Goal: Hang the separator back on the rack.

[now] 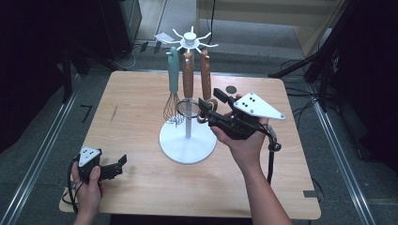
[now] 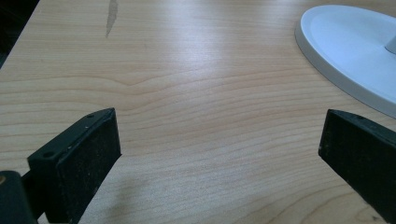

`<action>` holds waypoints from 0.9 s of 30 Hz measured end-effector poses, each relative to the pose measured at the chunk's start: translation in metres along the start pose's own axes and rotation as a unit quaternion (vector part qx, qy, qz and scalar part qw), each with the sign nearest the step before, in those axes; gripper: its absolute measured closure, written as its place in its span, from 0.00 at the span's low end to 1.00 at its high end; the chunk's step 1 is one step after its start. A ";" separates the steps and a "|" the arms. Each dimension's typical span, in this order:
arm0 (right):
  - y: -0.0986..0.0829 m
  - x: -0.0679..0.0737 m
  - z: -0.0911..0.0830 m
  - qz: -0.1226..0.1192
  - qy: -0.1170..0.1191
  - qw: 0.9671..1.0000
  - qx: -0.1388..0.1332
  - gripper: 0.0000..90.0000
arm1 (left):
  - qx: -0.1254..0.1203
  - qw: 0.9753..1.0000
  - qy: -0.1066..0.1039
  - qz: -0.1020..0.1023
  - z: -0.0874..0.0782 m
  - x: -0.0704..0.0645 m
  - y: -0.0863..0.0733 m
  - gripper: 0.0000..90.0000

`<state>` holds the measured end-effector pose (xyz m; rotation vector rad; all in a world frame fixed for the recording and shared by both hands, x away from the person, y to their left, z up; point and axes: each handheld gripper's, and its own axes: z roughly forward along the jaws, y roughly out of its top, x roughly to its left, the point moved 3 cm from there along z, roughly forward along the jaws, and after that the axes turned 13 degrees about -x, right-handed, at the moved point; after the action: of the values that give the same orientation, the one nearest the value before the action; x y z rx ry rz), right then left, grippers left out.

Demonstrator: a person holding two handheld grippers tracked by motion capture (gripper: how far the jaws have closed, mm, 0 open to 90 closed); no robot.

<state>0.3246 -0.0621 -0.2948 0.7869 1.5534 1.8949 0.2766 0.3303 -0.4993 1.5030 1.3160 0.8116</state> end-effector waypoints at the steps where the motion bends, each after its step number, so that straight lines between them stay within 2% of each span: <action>1: -0.002 -0.001 -0.001 -0.002 -0.001 1.000 0.000 0.47 | 0.000 1.000 0.000 0.000 0.000 0.000 0.000 0.00; 6: -0.015 -0.007 -0.009 -0.004 -0.015 1.000 0.008 0.37 | 0.000 1.000 0.000 0.000 0.000 0.000 0.000 0.00; 11: -0.029 -0.011 -0.017 -0.003 -0.010 1.000 0.019 0.32 | -0.001 1.000 0.000 0.000 0.000 -0.001 0.000 0.00; 22: -0.064 -0.023 -0.036 0.007 -0.034 0.998 0.044 0.27 | 0.001 1.000 0.000 0.003 0.000 -0.001 0.000 0.00; 27: -0.079 -0.028 -0.044 0.004 -0.048 0.997 0.055 0.27 | 0.001 1.000 0.000 0.004 0.000 -0.001 -0.001 0.00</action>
<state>0.3159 -0.0980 -0.3815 0.9204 1.6076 1.7616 0.2764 0.3291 -0.4998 1.5096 1.3118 0.8156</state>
